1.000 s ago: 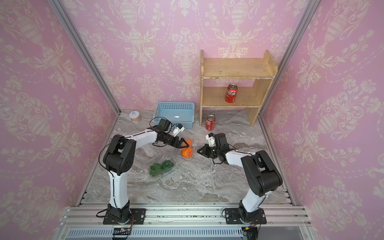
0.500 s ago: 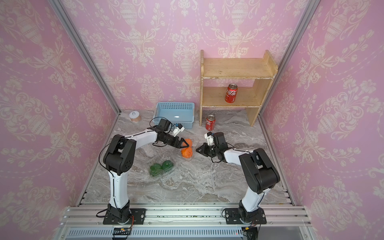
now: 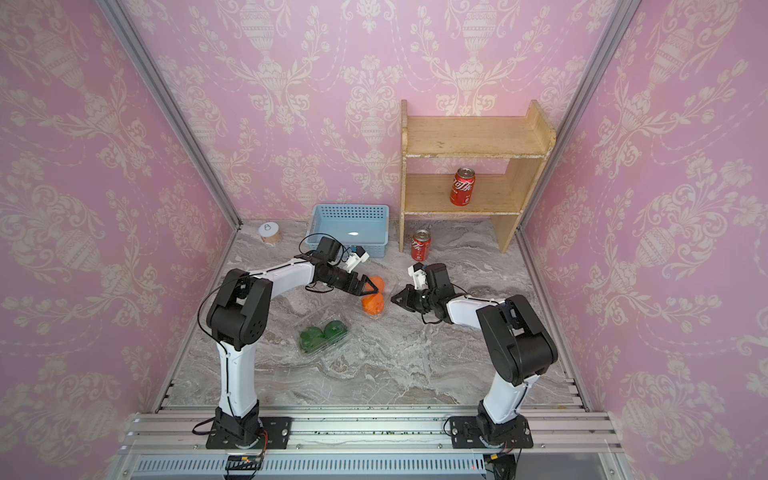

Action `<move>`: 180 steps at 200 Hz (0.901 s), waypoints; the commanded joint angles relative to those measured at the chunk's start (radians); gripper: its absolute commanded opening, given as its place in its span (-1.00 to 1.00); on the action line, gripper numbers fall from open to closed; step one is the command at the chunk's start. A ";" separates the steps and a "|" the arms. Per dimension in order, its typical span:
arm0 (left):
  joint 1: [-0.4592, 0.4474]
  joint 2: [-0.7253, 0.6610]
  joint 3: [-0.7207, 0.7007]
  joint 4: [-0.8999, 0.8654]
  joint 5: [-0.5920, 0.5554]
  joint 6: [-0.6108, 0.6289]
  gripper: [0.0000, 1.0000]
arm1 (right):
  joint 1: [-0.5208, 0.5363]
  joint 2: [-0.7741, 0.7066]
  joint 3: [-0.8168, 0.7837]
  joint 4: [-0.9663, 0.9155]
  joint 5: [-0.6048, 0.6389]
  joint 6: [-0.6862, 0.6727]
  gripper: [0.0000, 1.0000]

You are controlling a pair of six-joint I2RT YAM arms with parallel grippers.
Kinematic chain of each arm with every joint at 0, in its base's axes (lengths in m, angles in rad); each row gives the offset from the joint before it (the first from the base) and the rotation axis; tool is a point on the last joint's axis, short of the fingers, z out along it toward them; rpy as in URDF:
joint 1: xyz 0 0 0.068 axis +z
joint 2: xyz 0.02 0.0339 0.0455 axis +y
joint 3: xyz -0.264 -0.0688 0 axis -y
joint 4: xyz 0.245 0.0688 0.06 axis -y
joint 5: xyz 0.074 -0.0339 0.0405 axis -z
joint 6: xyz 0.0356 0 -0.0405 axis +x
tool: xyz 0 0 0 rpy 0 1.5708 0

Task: Take oranges out of containers
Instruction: Open the packing box at the center of the board.

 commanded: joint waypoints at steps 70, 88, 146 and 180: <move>-0.016 0.028 -0.008 0.007 0.040 -0.028 0.92 | 0.027 0.052 0.056 0.056 -0.002 0.042 -1.00; -0.018 0.028 -0.008 0.010 0.041 -0.028 0.92 | 0.030 0.054 0.065 0.059 -0.003 0.042 -1.00; -0.025 0.035 -0.007 0.019 0.048 -0.038 0.92 | 0.039 0.073 0.095 0.097 -0.015 0.066 -1.00; -0.027 0.037 -0.006 0.020 0.052 -0.038 0.92 | 0.048 0.088 0.110 0.120 -0.022 0.081 -1.00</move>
